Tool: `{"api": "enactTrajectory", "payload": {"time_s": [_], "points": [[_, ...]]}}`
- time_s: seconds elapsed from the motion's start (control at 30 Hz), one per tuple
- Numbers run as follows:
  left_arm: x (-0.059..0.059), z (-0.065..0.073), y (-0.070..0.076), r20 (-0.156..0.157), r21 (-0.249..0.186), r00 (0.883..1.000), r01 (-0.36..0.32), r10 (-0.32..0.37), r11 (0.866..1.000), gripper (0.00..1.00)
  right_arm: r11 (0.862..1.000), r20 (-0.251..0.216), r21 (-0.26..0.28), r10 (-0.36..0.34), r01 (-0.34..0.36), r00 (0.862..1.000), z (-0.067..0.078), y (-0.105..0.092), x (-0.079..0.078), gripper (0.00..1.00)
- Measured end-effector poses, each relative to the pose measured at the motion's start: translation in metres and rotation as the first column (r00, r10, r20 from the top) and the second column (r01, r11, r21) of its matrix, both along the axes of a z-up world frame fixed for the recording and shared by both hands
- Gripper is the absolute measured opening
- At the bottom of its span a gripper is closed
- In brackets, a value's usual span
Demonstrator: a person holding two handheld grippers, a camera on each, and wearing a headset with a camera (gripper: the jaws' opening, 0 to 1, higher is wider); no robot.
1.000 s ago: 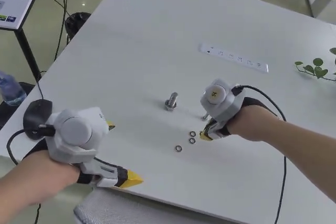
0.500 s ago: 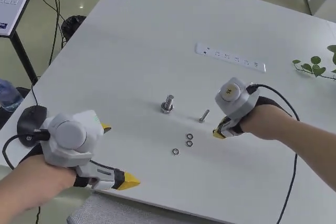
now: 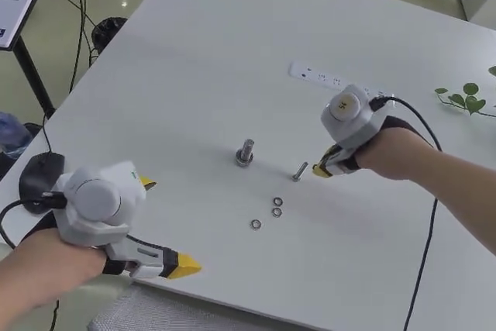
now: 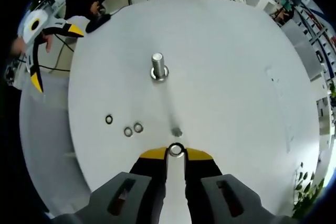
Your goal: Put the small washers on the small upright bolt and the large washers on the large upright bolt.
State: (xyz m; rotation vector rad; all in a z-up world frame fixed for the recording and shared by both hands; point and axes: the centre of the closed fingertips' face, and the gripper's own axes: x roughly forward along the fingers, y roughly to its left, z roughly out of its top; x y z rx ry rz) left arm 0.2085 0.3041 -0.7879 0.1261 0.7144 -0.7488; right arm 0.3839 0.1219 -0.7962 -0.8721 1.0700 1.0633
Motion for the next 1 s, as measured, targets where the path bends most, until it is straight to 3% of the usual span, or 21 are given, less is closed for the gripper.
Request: {"api": "enactTrajectory", "payload": {"time_s": [0.33,1.0], "points": [[0.0,-0.002,-0.003,-0.015,-0.009,1.0,-0.014,0.014,1.0,1.0,0.999,0.006,0.003,0.054,-0.054,0.999,-0.002,0.012,0.003,0.12],[0.0,-0.008,0.0,-0.04,-0.005,0.999,-0.021,0.021,1.0,0.97,0.998,-0.004,-0.015,0.064,-0.065,0.998,-0.014,0.01,0.01,0.12]]}}
